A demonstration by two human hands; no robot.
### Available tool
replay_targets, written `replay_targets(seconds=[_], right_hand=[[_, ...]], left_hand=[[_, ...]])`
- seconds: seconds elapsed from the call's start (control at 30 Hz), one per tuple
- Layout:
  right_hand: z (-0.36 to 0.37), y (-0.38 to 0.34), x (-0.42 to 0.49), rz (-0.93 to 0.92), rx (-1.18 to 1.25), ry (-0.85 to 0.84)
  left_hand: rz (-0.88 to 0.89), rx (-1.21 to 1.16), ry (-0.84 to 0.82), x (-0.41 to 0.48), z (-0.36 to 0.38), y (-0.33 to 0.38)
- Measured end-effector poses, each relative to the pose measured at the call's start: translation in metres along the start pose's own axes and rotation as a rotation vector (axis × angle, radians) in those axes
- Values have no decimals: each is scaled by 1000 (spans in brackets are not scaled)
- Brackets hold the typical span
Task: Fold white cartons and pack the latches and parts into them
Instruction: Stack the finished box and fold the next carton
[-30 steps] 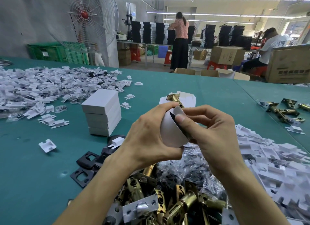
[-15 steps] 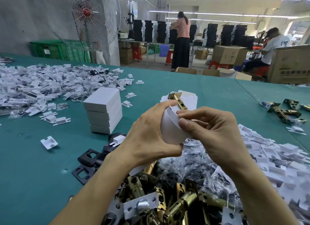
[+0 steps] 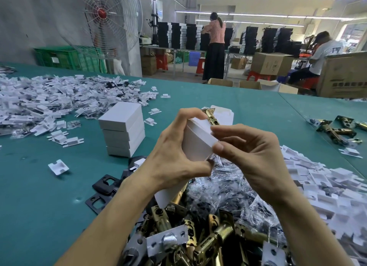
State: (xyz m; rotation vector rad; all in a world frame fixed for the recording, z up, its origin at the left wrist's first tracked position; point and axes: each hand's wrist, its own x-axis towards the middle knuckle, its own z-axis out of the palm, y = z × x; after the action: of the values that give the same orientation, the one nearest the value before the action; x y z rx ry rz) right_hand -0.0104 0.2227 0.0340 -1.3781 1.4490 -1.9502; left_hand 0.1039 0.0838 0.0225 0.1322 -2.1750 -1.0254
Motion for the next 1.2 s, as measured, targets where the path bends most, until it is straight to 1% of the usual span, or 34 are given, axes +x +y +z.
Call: replay_targets(seconds=[0.1, 0.3, 0.37, 0.47, 0.57, 0.73, 0.83, 0.97, 1.03, 1.1, 1.2], right_hand=[[2, 4, 1, -53, -31, 67], [6, 7, 2, -99, -220, 56], [6, 8, 2, -87, -188, 76], [6, 8, 2, -60, -67, 121], [3, 6, 1, -55, 0, 136], [-1, 3, 2, -88, -22, 108], [-1, 5, 1, -56, -67, 121], [-2, 10, 2, 44, -24, 193], [-5, 12, 3, 58, 27, 224], [-7, 12, 4, 14, 42, 233], [-7, 10, 4, -139, -47, 198]], left_hand=[[0, 8, 8, 1, 1, -1], [-40, 25, 103, 2, 2, -2], [-33, 35, 100, 3, 2, 0], [-39, -34, 18, 2, -2, 2], [-29, -47, -37, 2, -1, 3], [-7, -53, -44, 2, 9, 1], [-36, -51, -35, 1, 10, -2], [-38, -171, -66, 4, 4, -3], [-19, -258, -62, 4, 4, -3], [-2, -279, -23, 4, 7, -2], [24, -313, 34, 4, 10, -1]])
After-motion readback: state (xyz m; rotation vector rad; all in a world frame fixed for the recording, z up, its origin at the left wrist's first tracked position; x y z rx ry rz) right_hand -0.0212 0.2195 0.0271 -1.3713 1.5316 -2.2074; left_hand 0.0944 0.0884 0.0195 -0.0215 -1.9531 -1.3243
